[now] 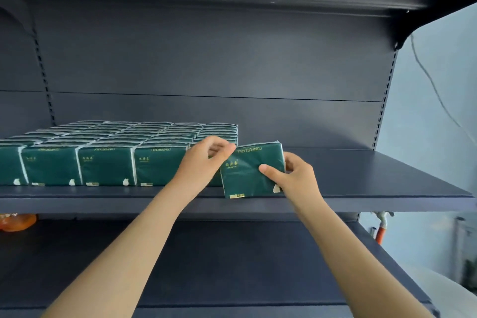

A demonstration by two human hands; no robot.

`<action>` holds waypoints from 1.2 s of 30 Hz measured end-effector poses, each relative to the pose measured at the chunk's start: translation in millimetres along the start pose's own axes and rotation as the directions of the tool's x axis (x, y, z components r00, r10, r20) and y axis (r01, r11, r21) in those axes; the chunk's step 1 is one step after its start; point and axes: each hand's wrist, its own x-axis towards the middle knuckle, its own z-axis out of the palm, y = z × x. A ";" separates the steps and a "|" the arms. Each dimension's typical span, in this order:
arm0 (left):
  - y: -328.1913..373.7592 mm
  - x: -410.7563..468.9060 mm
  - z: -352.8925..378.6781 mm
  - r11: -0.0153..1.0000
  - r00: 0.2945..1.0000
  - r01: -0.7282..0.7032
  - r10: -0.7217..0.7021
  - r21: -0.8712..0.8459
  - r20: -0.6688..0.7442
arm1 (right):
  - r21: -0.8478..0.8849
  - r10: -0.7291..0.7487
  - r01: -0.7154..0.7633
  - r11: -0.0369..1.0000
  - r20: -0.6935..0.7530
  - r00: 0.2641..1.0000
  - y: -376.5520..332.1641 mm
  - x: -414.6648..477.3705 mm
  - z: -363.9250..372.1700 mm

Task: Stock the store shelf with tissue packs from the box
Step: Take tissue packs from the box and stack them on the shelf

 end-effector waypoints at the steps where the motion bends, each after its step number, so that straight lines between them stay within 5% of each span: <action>1: -3.5 5.7 4.8 0.996 0.999 -0.032 0.034 0.083 -0.017 | -0.001 0.004 -0.004 1.000 -0.015 1.000 0.5 9.3 -6.6; 3: -16.0 19.8 15.2 0.934 0.994 -0.097 0.108 0.344 -0.015 | 0.001 0.017 -0.017 1.000 -0.062 0.998 2.7 32.1 -17.0; 7: -38.9 41.0 31.7 0.590 0.975 -0.217 0.162 0.778 0.149 | -0.003 0.063 -0.064 0.998 -0.133 0.989 20.9 90.1 -23.4; 19: -98.0 68.2 46.2 0.324 0.874 -0.234 0.482 0.917 0.053 | -0.352 0.101 -0.128 0.927 -0.094 0.990 107.7 251.7 19.2; 26: -105.9 70.3 48.3 0.306 0.826 -0.237 0.563 0.922 0.025 | -0.574 0.104 -0.118 0.810 -0.057 0.993 139.6 286.1 31.4; 36: -110.9 70.2 49.2 0.288 0.806 -0.242 0.591 0.926 0.027 | -0.587 0.104 -0.166 0.792 -0.138 0.985 144.1 296.4 41.1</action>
